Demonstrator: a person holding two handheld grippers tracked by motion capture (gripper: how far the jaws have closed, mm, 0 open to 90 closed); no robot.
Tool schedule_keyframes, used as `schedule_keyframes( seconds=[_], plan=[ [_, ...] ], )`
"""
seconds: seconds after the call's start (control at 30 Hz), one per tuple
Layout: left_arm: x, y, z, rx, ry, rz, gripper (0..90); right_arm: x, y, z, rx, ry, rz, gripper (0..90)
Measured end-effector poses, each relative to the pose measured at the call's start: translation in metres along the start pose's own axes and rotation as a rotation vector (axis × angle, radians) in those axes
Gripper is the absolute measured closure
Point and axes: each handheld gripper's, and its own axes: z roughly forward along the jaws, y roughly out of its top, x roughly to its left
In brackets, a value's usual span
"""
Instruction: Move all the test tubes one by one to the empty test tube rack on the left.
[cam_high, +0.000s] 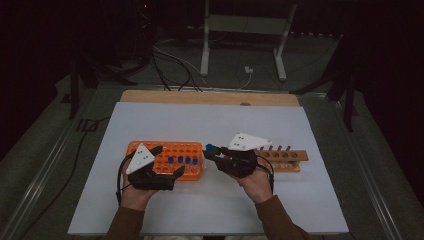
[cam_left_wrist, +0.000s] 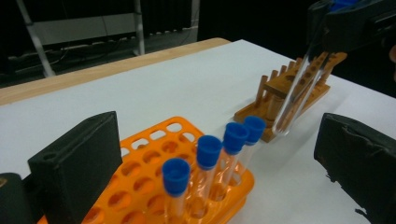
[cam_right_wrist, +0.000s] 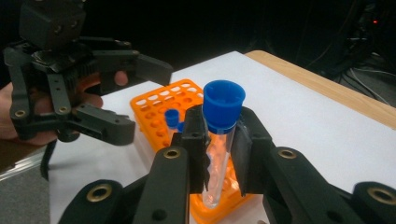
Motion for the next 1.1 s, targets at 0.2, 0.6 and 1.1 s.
schedule_keyframes(
  seconds=[0.2, 0.6, 1.1],
  plan=[
    [-0.005, 0.001, 0.003, 0.007, -0.012, 0.012, 1.8, 0.006, 0.004, 0.007, -0.002, 0.031, 0.003, 76.6],
    [-0.018, 0.003, 0.008, 0.023, -0.062, 0.044, 10.0, 0.022, 0.009, 0.024, 0.019, 0.078, -0.013, 76.6],
    [-0.021, 0.004, 0.004, -0.006, -0.150, 0.085, 71.0, 0.033, 0.012, 0.035, 0.024, 0.115, -0.023, 76.5]
  ],
)
